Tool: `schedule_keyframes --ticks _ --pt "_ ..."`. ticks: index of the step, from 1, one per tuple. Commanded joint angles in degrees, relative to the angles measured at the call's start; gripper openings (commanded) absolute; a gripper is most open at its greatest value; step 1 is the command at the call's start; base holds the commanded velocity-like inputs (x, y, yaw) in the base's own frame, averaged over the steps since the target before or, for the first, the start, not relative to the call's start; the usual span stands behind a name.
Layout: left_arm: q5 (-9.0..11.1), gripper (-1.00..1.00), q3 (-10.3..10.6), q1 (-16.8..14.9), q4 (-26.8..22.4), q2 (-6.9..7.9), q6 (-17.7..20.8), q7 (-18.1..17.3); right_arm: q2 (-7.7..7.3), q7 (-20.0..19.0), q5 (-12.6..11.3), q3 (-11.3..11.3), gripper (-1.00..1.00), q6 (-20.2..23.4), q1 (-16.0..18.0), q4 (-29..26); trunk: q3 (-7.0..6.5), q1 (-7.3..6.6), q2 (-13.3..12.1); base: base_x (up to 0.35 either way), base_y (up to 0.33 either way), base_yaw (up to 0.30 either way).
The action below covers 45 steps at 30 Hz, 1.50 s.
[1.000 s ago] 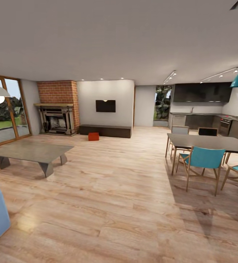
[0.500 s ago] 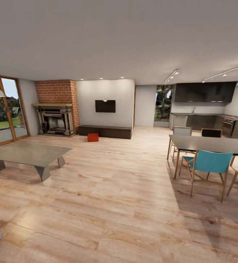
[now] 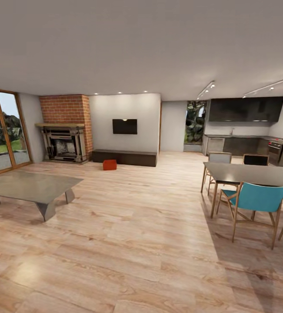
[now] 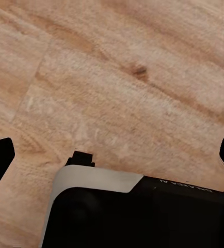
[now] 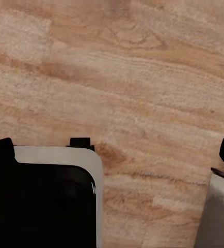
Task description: Move the two storage containers from the living room to the garage. In the garage, place one container on the floor and stack the other container on top of it (either order is fine).
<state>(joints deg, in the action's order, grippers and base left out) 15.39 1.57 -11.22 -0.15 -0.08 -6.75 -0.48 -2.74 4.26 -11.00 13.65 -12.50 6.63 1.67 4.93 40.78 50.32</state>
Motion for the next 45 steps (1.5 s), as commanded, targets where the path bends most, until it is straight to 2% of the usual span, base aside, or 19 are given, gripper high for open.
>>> schedule_keyframes --ticks 1,45 --pt "0.4 1.0 0.2 0.0 0.1 -0.01 -0.2 0.0 0.02 0.0 -0.5 0.5 1.0 -0.3 0.1 0.2 0.09 0.04 0.1 0.323 0.0 0.0" --pt "0.5 1.0 0.1 -0.1 0.1 0.34 -0.2 0.0 0.06 0.0 -1.0 0.1 1.0 -0.6 0.1 0.2 0.09 0.04 0.1 0.323 0.0 0.0"
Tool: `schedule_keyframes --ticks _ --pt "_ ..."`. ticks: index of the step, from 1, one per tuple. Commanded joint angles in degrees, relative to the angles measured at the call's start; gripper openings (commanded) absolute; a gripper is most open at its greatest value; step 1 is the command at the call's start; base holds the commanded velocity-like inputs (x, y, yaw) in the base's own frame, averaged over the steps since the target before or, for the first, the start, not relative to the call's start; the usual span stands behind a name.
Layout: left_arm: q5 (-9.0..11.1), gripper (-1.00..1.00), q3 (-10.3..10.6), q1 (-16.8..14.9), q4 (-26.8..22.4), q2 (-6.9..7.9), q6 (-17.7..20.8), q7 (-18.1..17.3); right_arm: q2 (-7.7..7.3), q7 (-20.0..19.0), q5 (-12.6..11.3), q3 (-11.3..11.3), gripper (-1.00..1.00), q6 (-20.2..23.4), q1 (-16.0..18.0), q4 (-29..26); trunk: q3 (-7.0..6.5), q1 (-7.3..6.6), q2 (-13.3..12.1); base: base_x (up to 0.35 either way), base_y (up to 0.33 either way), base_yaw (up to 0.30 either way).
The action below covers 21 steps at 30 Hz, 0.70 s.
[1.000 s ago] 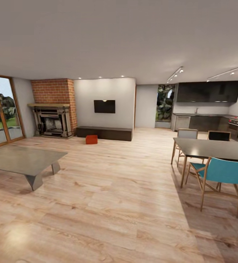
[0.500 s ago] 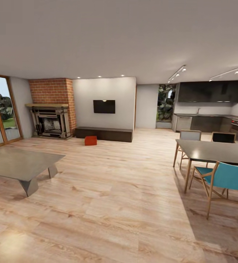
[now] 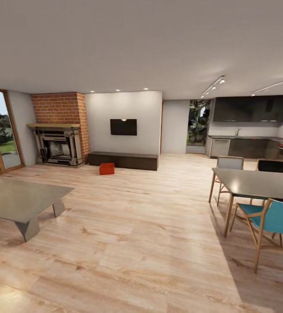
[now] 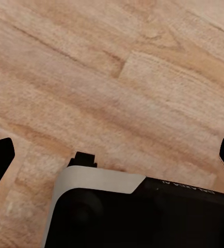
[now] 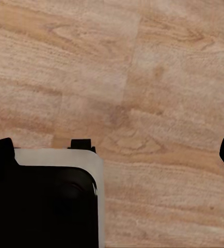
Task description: Move the two storage containers from the living room to the garage. In the garage, place one container on the floor and stack the other container on top of it (either order is fine).
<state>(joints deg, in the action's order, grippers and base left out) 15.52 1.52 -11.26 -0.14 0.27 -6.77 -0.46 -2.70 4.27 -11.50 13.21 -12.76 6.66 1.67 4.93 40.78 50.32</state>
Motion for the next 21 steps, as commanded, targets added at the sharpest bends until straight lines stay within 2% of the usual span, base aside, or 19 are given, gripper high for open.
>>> schedule_keyframes --ticks 1,15,21 --pt "0.4 1.0 0.2 0.0 0.1 0.0 -0.2 -0.1 0.03 0.0 -0.5 0.5 1.0 -0.3 0.1 0.2 0.09 0.04 0.1 0.323 0.0 0.0" --pt "0.4 1.0 0.1 0.0 0.1 0.09 0.1 -0.1 0.69 0.0 -0.3 0.5 1.0 -0.2 0.1 0.2 0.09 0.04 0.1 0.323 0.0 0.003" --pt "0.4 1.0 0.1 0.0 0.1 0.09 -0.1 -0.1 0.69 0.1 0.0 0.6 1.0 -0.3 0.1 0.2 0.09 0.04 0.1 0.323 0.0 0.229"
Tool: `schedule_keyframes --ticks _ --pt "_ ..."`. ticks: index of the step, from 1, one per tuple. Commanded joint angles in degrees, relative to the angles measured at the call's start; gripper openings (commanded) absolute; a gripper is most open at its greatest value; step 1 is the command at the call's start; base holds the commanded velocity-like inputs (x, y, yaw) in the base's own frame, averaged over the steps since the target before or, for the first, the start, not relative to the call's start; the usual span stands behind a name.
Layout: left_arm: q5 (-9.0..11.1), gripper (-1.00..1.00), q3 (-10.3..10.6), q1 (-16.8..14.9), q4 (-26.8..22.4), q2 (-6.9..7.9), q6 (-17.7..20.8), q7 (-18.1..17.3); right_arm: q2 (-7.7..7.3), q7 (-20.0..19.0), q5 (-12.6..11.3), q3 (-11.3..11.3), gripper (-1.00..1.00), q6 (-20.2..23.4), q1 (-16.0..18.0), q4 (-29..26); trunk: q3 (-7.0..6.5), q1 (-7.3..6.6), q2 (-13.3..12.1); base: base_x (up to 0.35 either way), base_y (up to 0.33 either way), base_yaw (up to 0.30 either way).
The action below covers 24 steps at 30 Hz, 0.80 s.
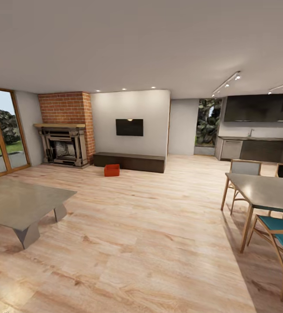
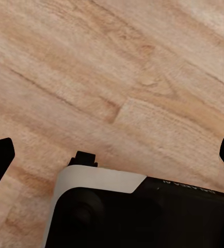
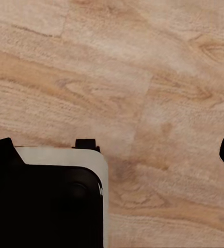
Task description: Move the two storage containers from the living room to the garage. In the garage, place one container on the floor and stack the other container on top of it (either order is fine).
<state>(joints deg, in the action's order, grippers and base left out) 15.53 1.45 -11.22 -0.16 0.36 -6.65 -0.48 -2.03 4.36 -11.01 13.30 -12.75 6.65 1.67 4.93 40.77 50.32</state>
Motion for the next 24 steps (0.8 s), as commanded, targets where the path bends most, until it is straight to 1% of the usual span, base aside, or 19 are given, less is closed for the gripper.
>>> schedule_keyframes --ticks 1,5,8,24 --pt "0.4 1.0 0.2 -0.1 0.1 -0.01 -0.2 0.0 0.02 0.0 -0.5 0.5 1.0 -0.4 0.1 0.2 0.09 0.04 0.1 0.323 0.0 0.263" --pt "0.4 1.0 0.2 -0.1 0.1 -0.01 -0.2 0.0 0.0 0.0 -0.5 0.5 1.0 -0.4 0.1 0.2 0.09 0.04 0.1 0.323 0.0 0.245" --pt "0.4 1.0 0.2 -0.1 0.1 -0.01 -0.2 0.0 -0.01 0.0 -0.5 0.5 1.0 -0.5 0.1 0.2 0.09 0.04 0.1 0.323 0.0 0.109" --pt "0.4 1.0 0.1 0.0 0.1 -0.01 -0.1 0.0 -0.14 -0.1 -0.4 0.7 1.0 -0.6 0.1 0.2 0.09 0.04 0.1 0.323 0.0 0.013"
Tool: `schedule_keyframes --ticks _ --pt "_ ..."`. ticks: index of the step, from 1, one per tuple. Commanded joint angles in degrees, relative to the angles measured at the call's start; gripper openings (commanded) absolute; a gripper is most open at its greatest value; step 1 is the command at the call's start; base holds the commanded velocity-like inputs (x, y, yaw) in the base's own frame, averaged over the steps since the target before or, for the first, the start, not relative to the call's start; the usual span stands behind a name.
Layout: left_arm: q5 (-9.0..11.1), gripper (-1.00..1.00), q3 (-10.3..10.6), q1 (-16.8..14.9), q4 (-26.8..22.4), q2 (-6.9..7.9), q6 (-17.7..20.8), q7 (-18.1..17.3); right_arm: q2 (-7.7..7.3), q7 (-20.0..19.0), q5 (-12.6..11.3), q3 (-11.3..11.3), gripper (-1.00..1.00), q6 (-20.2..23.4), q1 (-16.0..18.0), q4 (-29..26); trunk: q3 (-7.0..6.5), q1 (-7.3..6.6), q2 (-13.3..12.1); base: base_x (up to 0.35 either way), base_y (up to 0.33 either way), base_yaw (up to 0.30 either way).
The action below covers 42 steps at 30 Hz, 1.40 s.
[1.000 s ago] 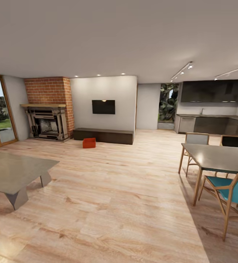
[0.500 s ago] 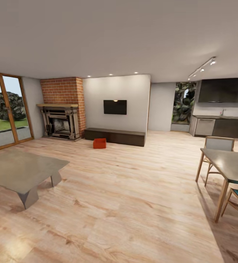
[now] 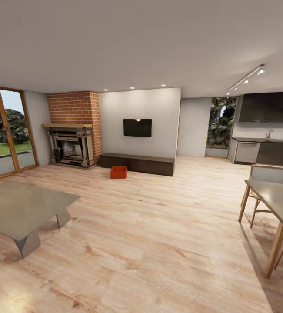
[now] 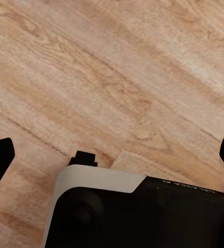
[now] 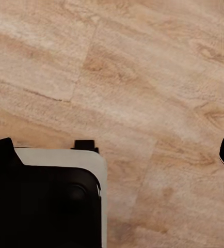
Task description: Move the two storage containers from the living room to the garage. In the garage, place one container on the floor and stack the other container on top of it (either order is fine).
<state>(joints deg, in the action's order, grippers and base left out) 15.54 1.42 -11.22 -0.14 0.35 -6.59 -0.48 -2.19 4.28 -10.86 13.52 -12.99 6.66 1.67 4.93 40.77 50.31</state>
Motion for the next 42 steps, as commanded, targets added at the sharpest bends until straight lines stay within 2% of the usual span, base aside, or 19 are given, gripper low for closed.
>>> schedule_keyframes --ticks 1,42 --pt "0.4 1.0 0.2 0.0 0.1 0.0 -0.2 -0.1 0.01 0.0 -0.5 0.5 1.0 -0.3 0.1 0.2 0.09 0.04 0.1 0.323 0.0 0.0" --pt "0.4 1.0 0.2 -0.1 0.1 0.0 0.1 -0.1 -0.05 0.0 -0.7 0.7 1.0 0.2 0.1 0.2 0.09 0.04 0.1 0.323 0.0 0.0"
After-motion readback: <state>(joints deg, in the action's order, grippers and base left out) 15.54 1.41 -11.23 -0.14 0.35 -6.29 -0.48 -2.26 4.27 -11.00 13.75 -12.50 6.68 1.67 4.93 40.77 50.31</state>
